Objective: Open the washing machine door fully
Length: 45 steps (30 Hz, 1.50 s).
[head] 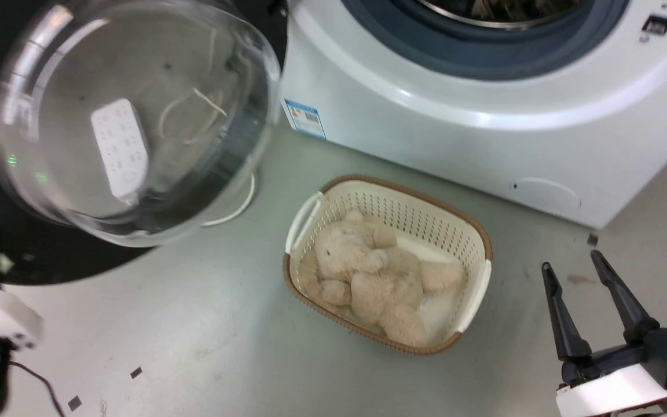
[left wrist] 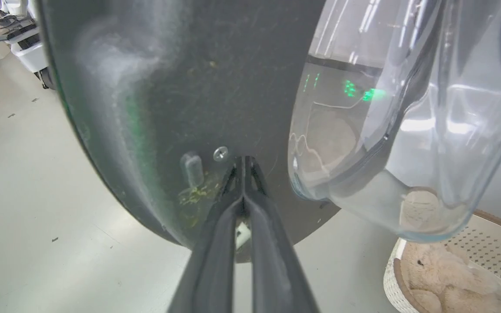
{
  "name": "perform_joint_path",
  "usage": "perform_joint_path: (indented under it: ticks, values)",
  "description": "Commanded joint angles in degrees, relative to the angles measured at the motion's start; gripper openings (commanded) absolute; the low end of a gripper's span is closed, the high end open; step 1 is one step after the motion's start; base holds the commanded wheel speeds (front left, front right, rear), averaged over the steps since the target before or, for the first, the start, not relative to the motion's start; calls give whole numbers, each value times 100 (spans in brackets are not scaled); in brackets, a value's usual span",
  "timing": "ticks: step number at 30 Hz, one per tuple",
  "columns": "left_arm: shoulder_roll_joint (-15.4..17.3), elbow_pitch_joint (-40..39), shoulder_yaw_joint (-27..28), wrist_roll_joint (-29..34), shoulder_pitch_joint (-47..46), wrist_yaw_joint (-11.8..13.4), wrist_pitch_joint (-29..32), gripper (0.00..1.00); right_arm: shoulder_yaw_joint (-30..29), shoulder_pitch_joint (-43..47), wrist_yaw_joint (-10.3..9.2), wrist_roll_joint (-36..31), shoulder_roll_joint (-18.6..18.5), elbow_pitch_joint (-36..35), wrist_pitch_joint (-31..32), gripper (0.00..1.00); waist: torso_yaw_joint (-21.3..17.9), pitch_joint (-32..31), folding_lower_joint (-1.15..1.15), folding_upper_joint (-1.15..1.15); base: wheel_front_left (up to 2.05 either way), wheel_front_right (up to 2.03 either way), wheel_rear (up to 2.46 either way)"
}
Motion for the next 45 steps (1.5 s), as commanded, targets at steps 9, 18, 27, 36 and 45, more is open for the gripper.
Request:
perform_joint_path:
  ticks: [9,18,27,36,45]
  values:
    - [470,1576,244,-214,-1028,-333,-192,0,76,-254,5,-18,-164,-129,76,100,-283,425,-1,0,0,0,0]
    - [447,2151,106,-14,-1257,-533,-1022,0,-23,-302,5,-44,-97,-44,34,100,-391,199,-1,0,0,0,0]
    - [-283,1122,-103,266,-959,-531,-1361,0,-449,-245,5,-140,216,19,-27,100,-638,-541,-1,0,0,0,0]
    - [-1066,21,-815,752,-203,-319,-1369,0,-781,23,5,-216,487,-223,-33,100,-1102,-1153,-1,0,0,0,0]
    - [-1482,-520,-1168,956,645,-89,-1371,0,-755,322,5,-227,613,-250,-34,100,-1676,-1605,-1,0,0,0,0]
